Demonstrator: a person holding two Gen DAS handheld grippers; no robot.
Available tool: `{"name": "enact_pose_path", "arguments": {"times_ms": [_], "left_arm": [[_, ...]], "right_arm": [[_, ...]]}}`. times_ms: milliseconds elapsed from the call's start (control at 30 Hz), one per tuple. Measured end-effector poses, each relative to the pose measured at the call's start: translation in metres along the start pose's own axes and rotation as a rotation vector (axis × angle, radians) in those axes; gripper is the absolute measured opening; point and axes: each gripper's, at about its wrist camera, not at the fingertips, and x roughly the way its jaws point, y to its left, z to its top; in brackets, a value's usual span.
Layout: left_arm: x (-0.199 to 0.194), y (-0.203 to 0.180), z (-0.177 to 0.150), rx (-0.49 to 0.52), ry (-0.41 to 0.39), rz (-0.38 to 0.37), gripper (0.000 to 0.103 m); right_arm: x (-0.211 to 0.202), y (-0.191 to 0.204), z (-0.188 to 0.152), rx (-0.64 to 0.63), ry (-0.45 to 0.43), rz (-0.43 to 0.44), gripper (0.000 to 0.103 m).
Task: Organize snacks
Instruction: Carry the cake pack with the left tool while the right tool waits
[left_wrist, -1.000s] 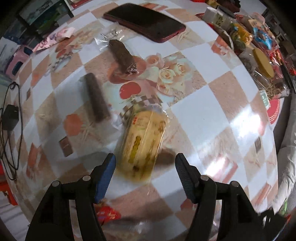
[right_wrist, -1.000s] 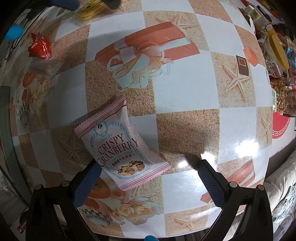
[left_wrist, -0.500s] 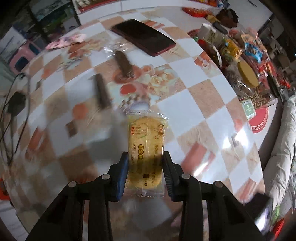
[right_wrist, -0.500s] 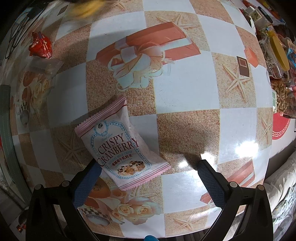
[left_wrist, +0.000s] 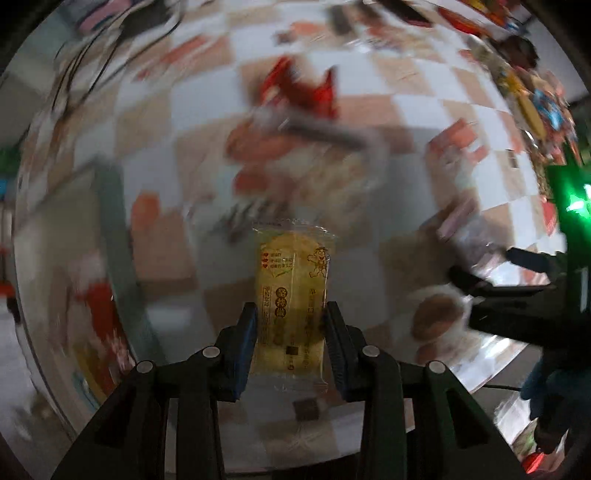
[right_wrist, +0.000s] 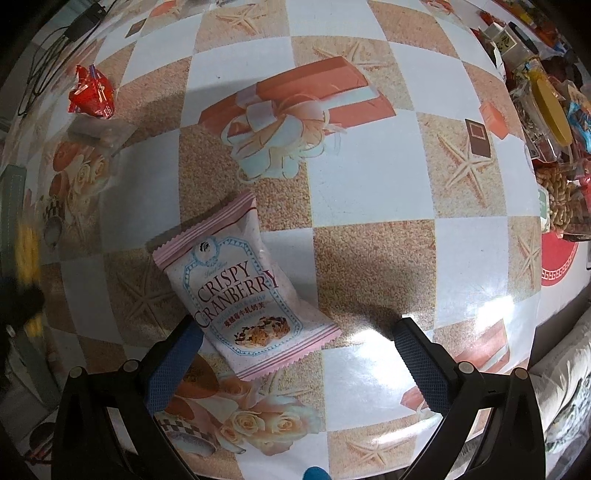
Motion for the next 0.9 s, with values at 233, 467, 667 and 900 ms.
{"name": "enact_pose_path", "arguments": {"times_ms": [233,467,667,900], "left_arm": [[0.015,0.016,-0.003,-0.055,0.012,0.023,0.045],[0.026,0.035,-0.012,-0.081,0.031,0.033,0.057],[0.039,0.044,-0.013,-0.085,0.037,0.038,0.069],[0.048,0.043,-0.006,-0.090,0.058,0.034,0.088]], "right_arm": [[0.000,0.000,-0.009,-0.014,-0.021,0.000,0.103],[0.002,0.004,-0.010,-0.039,-0.022,-0.001,0.103],[-0.001,0.000,-0.001,-0.042,-0.007,0.000,0.103],[0.001,0.000,0.010,-0.044,0.003,0.001,0.103]]}}
